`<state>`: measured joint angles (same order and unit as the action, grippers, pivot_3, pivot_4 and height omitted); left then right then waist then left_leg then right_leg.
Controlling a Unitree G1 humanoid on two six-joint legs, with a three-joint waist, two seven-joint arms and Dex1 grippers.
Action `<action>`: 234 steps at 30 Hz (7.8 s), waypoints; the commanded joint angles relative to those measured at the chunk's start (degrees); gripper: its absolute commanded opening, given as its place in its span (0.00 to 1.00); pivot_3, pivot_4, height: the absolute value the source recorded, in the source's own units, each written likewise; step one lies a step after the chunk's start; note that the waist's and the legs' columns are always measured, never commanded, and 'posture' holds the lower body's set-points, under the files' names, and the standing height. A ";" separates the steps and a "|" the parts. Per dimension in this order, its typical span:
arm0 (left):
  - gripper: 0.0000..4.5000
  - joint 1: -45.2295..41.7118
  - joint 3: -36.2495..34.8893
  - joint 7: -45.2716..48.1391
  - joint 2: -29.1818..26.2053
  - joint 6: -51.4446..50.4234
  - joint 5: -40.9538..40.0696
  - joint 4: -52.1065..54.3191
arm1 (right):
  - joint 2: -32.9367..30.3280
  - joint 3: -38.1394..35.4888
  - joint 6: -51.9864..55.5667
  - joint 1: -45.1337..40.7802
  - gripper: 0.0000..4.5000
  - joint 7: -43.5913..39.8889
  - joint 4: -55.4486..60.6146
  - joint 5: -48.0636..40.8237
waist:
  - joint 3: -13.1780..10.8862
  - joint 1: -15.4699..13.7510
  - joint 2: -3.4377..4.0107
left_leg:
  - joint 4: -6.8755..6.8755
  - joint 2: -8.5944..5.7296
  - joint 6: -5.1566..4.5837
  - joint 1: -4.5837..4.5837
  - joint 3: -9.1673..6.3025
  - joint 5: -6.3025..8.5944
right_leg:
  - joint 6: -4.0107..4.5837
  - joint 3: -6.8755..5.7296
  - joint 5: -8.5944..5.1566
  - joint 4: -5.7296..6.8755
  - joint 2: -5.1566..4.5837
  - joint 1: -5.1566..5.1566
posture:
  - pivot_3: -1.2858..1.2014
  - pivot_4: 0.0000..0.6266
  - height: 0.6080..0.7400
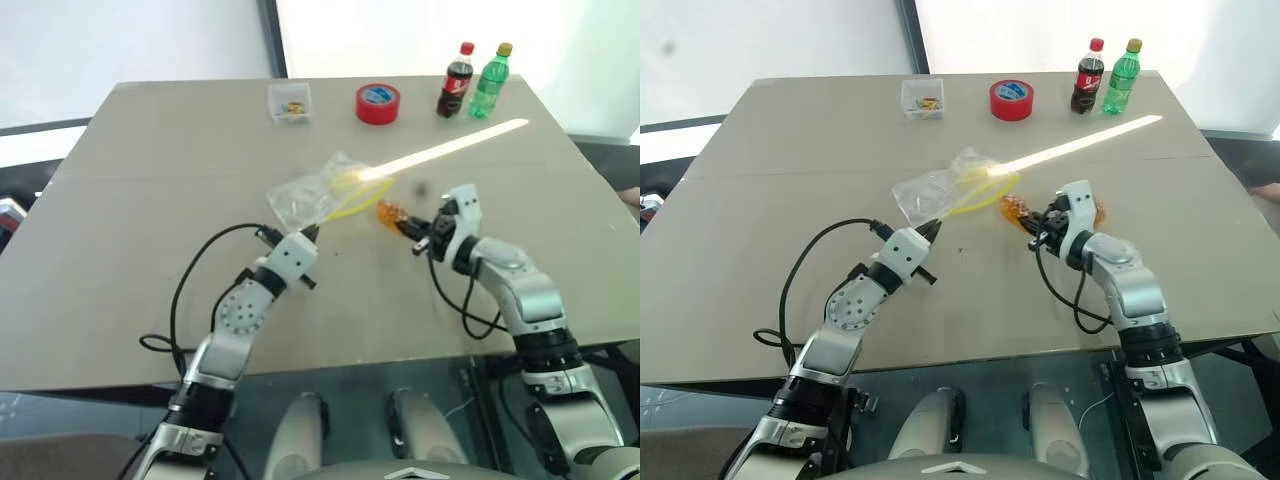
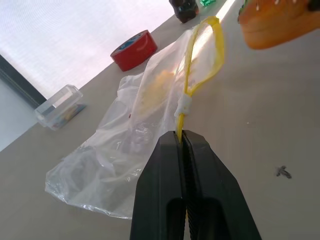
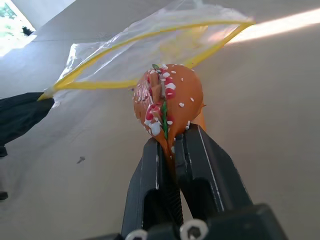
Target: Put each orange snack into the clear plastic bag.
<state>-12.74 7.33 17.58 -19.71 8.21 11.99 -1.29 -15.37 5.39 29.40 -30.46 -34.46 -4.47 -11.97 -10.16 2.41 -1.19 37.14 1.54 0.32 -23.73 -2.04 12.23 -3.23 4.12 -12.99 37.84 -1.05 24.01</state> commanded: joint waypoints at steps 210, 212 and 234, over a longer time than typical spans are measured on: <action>0.00 -3.78 3.92 3.84 1.49 6.65 0.85 -0.82 | -6.44 -13.73 -11.16 0.96 0.80 11.57 -13.78 0.51 | -0.02 -0.12 0.05 | -0.06 -0.04 -0.01 -0.05 0.05 0.00 | 0.06 0.08 0.03 -0.09 -0.01 0.02 | 0.52 0.24 1.00; 0.00 -3.90 3.90 3.84 1.43 6.58 0.91 -0.86 | -6.15 -14.14 -11.42 0.93 0.57 11.82 -14.09 0.15 | -0.02 -0.10 0.05 | -0.07 -0.04 -0.01 -0.06 0.06 0.00 | 0.06 0.08 0.03 -0.11 -0.02 0.02 | 0.52 0.24 1.00; 0.00 -5.56 5.11 3.93 2.59 7.73 0.97 -2.67 | -12.87 -12.15 4.41 15.42 0.28 3.29 20.19 -15.06 | -0.03 -0.08 0.07 | 0.06 -0.03 -0.01 0.00 0.04 0.00 | -0.15 0.09 -0.11 -0.02 -0.01 -0.02 | 0.52 0.24 1.00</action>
<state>-17.16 11.94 21.49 -17.33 14.46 13.33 -4.62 -28.45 -7.56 34.58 -13.36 -31.99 15.26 -28.43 -10.18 2.33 -1.13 37.21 1.50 0.30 -23.73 -1.99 12.23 -3.38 4.21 -13.09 37.82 -1.06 24.00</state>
